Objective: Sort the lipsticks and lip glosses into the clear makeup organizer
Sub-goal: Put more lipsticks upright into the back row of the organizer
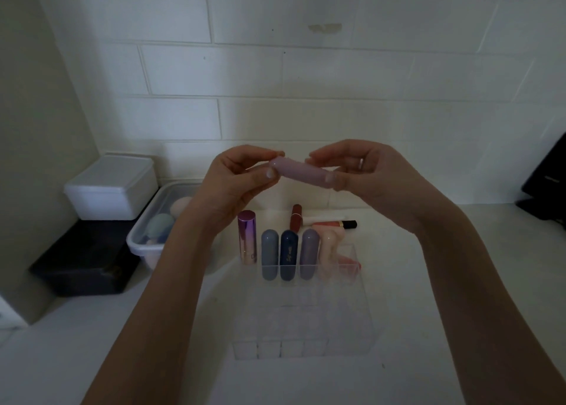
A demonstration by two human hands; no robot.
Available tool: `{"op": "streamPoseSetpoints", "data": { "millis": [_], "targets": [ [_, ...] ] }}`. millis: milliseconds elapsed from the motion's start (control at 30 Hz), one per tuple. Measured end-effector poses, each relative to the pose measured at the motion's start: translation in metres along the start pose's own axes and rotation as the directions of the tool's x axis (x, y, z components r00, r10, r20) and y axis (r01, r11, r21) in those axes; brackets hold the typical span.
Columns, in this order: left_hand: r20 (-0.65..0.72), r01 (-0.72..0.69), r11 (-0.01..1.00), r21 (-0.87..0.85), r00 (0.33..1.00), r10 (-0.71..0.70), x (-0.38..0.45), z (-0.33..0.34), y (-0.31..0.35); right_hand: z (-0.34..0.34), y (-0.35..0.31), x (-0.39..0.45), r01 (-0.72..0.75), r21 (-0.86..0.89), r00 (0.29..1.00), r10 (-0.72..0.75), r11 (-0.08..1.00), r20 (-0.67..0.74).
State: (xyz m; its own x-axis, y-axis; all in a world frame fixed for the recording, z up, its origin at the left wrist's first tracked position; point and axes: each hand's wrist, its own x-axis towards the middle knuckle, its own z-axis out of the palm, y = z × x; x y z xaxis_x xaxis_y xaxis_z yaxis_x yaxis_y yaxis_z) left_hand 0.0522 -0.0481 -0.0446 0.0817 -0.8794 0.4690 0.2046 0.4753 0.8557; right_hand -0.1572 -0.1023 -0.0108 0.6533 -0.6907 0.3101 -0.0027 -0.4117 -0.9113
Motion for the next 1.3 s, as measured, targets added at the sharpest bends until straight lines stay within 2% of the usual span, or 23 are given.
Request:
{"op": "streamPoseSetpoints", "data": {
  "millis": [100,267,467,600,700,867,967,1067,1167,1233,1300],
  "targets": [
    [0.144,0.022,0.999,0.04,0.989,-0.028,-0.002,0.0,-0.001,0.0,0.004,0.003,0.057,0.161,0.995,-0.042,0.985,-0.09],
    [0.274,0.09,0.995,0.037,0.957,-0.097,-0.002,0.005,-0.002,0.003,0.009,0.008,0.119,0.309,0.98,-0.061,0.944,-0.189],
    [0.29,0.146,0.988,-0.044,0.949,-0.127,-0.003,0.003,0.0,0.005,0.007,0.007,0.148,0.457,0.986,-0.095,0.877,-0.137],
    [0.34,0.223,0.975,-0.005,0.917,-0.208,-0.003,0.004,0.002,0.01,0.006,0.007,0.161,0.49,0.986,-0.115,0.857,-0.122],
    [0.317,0.224,0.975,0.012,0.924,-0.216,-0.003,0.005,0.0,0.01,0.007,0.008,0.119,0.43,0.984,-0.049,0.895,-0.17],
    [0.306,0.253,0.964,0.083,0.914,-0.266,-0.001,0.007,-0.003,0.006,0.01,0.006,0.051,0.131,0.972,-0.019,0.99,-0.236],
    [0.142,0.292,0.956,0.01,0.946,-0.29,0.0,0.009,-0.001,-0.005,0.004,0.0,-0.001,-0.092,0.989,-0.013,0.996,-0.147],
    [0.049,0.237,0.971,0.041,0.97,-0.239,0.001,0.012,-0.004,-0.002,0.001,-0.003,-0.066,-0.24,0.997,0.074,0.968,0.026],
    [-0.019,0.196,0.977,0.089,0.981,-0.195,0.003,0.014,-0.009,0.017,0.0,0.0,0.035,-0.379,0.988,0.026,0.925,0.155],
    [-0.049,0.177,0.98,0.091,0.984,-0.173,0.005,0.013,-0.011,0.024,-0.002,0.001,0.103,-0.39,0.987,-0.046,0.915,0.153],
    [-0.063,0.198,0.978,0.069,0.979,-0.194,0.006,0.014,-0.012,0.018,-0.005,-0.001,0.049,-0.355,0.993,-0.008,0.934,0.117]
  ]
}}
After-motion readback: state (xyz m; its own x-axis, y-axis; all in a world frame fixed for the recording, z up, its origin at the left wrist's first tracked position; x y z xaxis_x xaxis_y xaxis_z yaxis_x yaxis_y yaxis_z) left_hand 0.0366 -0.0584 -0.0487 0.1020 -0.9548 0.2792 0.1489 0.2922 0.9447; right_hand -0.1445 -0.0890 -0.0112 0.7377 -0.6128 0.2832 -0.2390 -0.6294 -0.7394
